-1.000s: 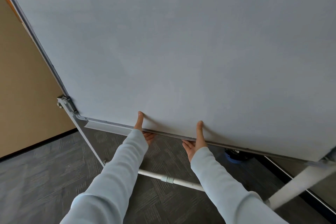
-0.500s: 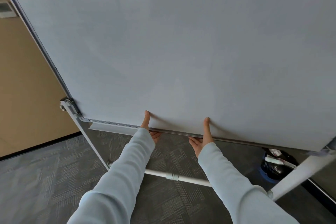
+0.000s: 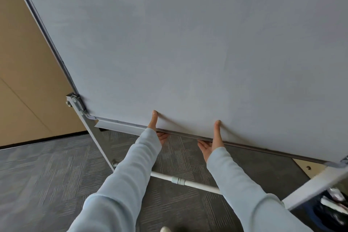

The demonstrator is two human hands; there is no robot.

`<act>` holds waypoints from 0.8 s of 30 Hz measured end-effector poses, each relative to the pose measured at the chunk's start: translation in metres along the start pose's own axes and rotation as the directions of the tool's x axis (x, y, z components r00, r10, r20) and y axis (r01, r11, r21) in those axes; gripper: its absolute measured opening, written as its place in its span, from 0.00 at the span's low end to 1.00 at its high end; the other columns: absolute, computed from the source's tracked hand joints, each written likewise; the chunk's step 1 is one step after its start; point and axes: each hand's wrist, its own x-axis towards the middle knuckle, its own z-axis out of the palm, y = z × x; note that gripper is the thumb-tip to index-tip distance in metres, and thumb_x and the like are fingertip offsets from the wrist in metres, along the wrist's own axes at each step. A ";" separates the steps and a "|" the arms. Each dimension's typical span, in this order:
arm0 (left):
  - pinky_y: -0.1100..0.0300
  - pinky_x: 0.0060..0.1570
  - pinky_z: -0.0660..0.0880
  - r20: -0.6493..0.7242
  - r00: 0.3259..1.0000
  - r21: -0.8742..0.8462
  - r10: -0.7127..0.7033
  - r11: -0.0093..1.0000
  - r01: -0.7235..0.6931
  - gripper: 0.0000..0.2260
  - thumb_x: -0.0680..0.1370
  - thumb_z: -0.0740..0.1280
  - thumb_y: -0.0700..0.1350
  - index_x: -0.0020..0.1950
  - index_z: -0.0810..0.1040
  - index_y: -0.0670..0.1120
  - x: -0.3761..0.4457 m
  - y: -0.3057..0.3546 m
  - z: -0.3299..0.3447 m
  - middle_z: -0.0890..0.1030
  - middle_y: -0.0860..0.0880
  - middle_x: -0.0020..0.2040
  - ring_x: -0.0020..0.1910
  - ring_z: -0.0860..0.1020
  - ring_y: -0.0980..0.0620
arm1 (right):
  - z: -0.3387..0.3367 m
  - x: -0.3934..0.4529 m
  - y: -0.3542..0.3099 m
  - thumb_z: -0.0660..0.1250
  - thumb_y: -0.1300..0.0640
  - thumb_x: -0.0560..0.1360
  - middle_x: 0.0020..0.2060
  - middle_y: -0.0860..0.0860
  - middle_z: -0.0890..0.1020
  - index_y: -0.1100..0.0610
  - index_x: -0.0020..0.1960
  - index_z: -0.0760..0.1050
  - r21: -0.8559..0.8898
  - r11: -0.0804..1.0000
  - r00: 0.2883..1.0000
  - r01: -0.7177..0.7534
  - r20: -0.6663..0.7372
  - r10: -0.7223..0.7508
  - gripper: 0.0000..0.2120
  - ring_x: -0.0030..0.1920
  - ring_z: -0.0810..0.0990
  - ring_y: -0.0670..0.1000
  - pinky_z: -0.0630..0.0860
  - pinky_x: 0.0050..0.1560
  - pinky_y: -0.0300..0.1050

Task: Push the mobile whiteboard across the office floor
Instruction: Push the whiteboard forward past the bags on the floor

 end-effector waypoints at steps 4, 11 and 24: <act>0.49 0.66 0.67 -0.036 0.999 -0.029 0.030 0.999 -0.031 0.47 0.65 0.69 0.67 0.70 0.62 0.36 0.026 0.045 -0.023 0.72 0.36 0.66 0.64 0.72 0.40 | 0.050 0.024 0.023 0.71 0.33 0.64 0.68 0.60 0.67 0.58 0.73 0.60 -0.020 0.999 0.999 -0.037 0.036 0.038 0.48 0.63 0.75 0.59 0.69 0.68 0.52; 0.47 0.65 0.69 -0.112 0.991 -0.057 0.067 0.996 -0.074 0.51 0.60 0.71 0.68 0.70 0.62 0.36 0.066 0.115 -0.062 0.74 0.37 0.64 0.62 0.74 0.40 | 0.128 0.056 0.059 0.69 0.33 0.66 0.63 0.58 0.70 0.59 0.73 0.60 -0.079 0.992 0.992 -0.095 0.074 0.101 0.46 0.63 0.75 0.58 0.67 0.70 0.51; 0.49 0.54 0.71 -0.208 0.969 -0.157 0.132 0.974 -0.166 0.46 0.61 0.72 0.67 0.67 0.66 0.37 0.114 0.220 -0.126 0.76 0.39 0.53 0.56 0.76 0.40 | 0.253 0.097 0.125 0.67 0.32 0.67 0.58 0.56 0.71 0.56 0.72 0.60 -0.203 0.969 0.978 -0.141 0.122 0.168 0.44 0.60 0.77 0.56 0.67 0.69 0.51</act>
